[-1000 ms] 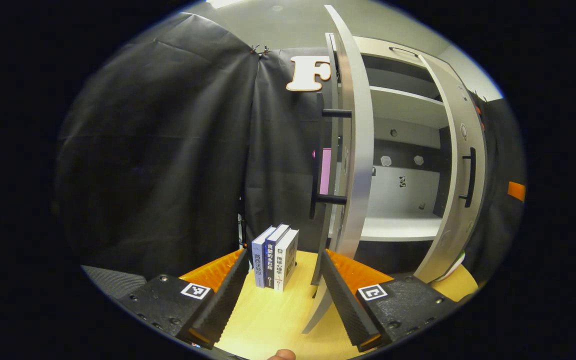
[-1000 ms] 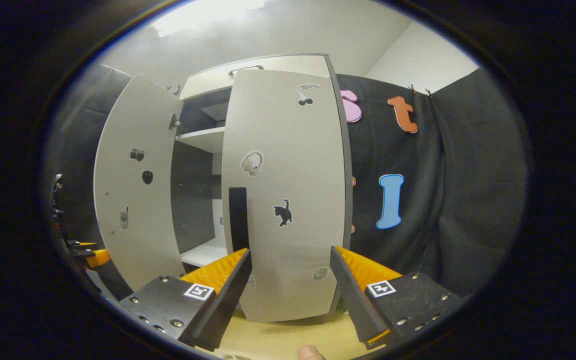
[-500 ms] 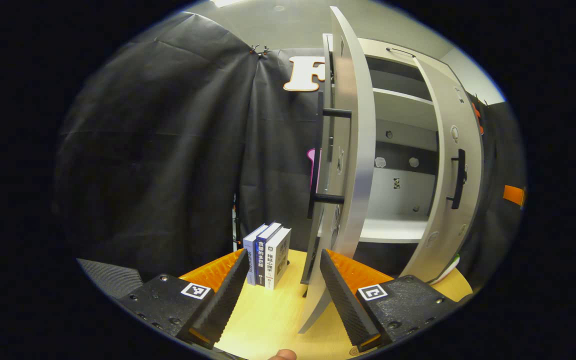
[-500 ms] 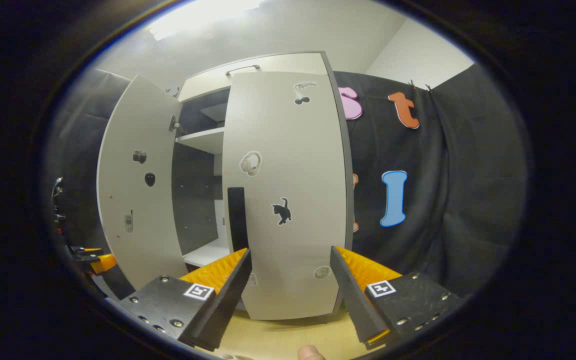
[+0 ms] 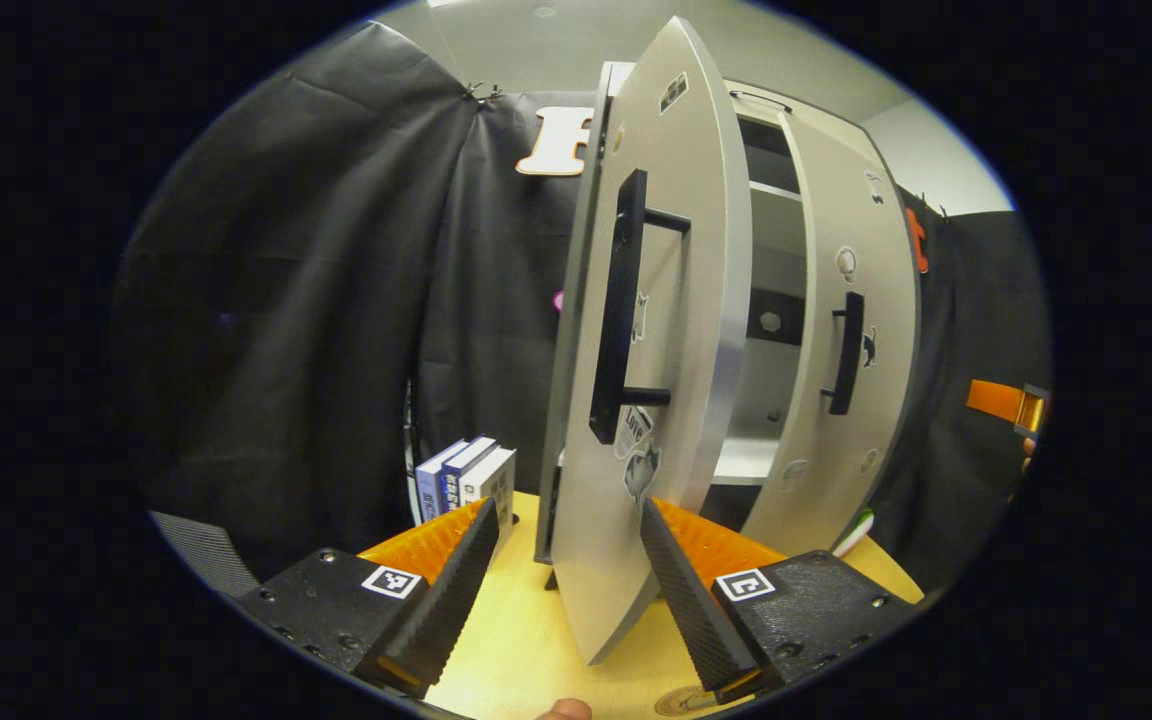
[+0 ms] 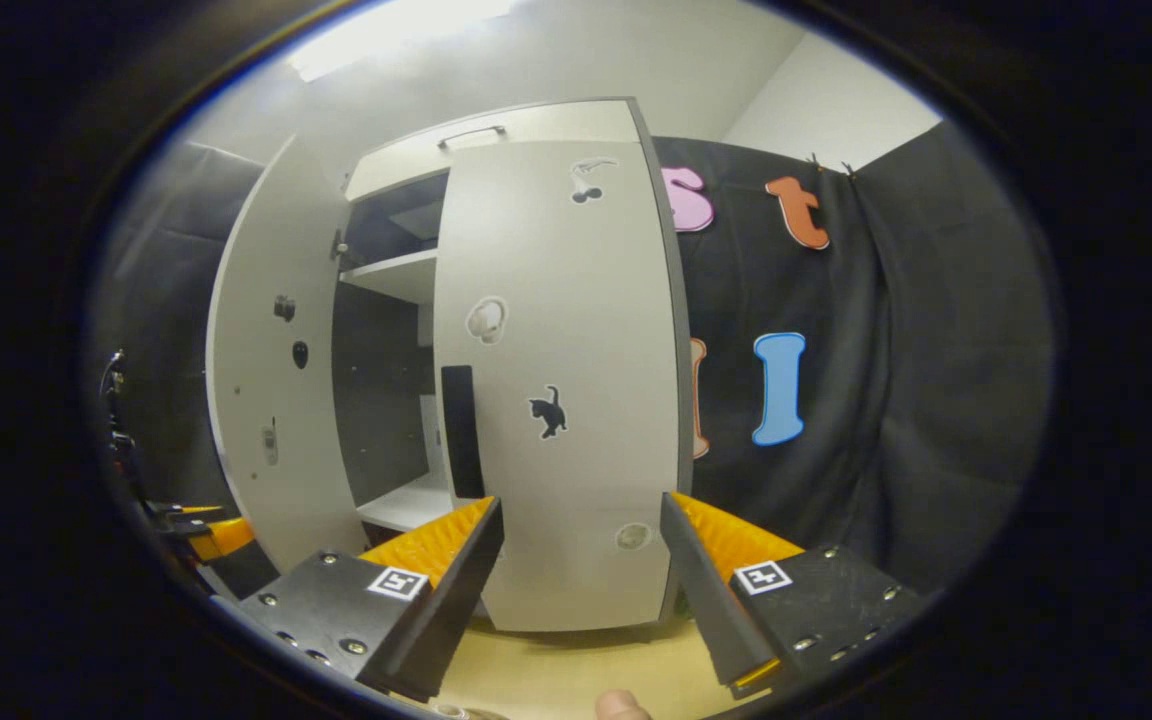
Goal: Grasp the bottle in the cabinet with the left hand and place it on the coaster, then close the right door with the right hand and the left door with the left hand.
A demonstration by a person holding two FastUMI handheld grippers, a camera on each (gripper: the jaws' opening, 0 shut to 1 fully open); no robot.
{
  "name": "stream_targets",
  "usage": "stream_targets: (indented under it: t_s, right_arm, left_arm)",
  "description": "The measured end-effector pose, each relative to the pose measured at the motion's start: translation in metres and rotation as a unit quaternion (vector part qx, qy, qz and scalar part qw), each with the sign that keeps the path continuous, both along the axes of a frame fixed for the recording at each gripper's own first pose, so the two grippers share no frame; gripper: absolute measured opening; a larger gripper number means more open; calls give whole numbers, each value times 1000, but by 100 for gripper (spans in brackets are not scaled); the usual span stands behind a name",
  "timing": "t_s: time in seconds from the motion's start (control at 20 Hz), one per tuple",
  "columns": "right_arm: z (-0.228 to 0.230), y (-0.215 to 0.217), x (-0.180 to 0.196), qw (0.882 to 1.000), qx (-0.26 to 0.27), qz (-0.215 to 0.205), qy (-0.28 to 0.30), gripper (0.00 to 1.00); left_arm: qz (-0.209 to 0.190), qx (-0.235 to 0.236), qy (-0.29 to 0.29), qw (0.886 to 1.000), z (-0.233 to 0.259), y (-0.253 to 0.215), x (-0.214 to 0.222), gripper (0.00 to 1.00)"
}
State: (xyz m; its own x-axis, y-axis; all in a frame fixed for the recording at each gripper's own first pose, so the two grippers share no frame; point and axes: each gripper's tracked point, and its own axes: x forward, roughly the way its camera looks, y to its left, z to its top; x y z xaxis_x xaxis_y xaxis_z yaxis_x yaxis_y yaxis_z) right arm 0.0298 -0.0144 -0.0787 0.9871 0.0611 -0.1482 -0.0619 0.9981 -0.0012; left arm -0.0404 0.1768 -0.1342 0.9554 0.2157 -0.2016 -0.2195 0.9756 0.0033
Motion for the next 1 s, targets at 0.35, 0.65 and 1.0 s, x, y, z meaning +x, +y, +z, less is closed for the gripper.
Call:
stream_targets:
  t_s: [0.35,0.65,1.0]
  right_arm:
    - [-3,-21,1,1000,4,-23,3,96]
    - [-2,-31,3,999,13,-36,2,96]
    - [-1,-38,4,999,21,-41,-1,96]
  left_arm:
    - [-55,1,11,998,-7,-43,26,87]
    - [-96,2,9,995,-7,-81,41,86]
    - [-106,10,-2,994,5,-94,49,92]
